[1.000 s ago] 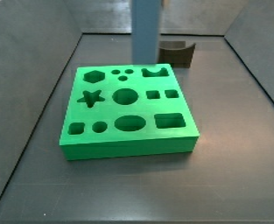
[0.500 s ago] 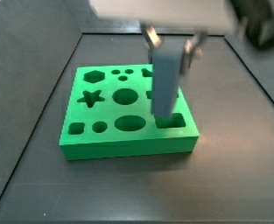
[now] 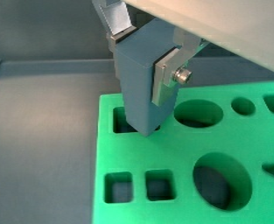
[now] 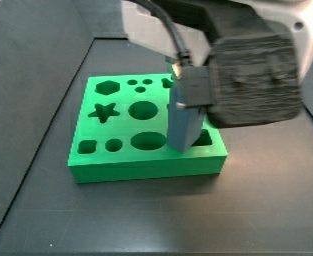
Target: Insert the rectangle object.
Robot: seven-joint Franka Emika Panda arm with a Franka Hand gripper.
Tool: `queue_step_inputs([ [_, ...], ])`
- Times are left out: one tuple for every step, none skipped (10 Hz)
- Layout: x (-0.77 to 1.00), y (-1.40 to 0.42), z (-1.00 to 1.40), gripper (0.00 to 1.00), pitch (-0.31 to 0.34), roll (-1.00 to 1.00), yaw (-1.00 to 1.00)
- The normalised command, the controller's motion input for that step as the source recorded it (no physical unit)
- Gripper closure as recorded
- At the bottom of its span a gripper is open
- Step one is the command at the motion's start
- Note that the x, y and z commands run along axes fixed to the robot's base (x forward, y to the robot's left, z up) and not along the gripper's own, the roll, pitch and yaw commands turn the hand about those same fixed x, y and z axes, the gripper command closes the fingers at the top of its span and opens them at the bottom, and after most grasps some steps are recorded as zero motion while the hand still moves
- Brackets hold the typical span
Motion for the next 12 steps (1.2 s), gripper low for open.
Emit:
queue_step_inputs([
  [0.0,0.0,-0.25,1.0,0.0,0.0,-1.0],
  [0.0,0.0,-0.26,1.0,0.0,0.0,-1.0],
  [0.0,0.0,-0.26,1.0,0.0,0.0,-1.0],
  [0.0,0.0,-0.27,1.0,0.0,0.0,-1.0],
  [0.0,0.0,-0.28,1.0,0.0,0.0,-1.0],
  [0.0,0.0,-0.23,1.0,0.0,0.0,-1.0],
  [0.17,0.0,-0.15,1.0,0.0,0.0,-0.93],
  [0.32,-0.01,-0.21,1.0,0.0,0.0,-0.81],
  [0.39,-0.02,-0.31,1.0,0.0,0.01,-0.75],
  [0.47,-0.04,-0.33,1.0,0.0,0.03,-0.65],
  [0.55,-0.45,-0.58,1.0,0.0,0.05,-0.36],
  [0.42,-0.42,-0.57,1.0,0.0,0.02,-0.28],
])
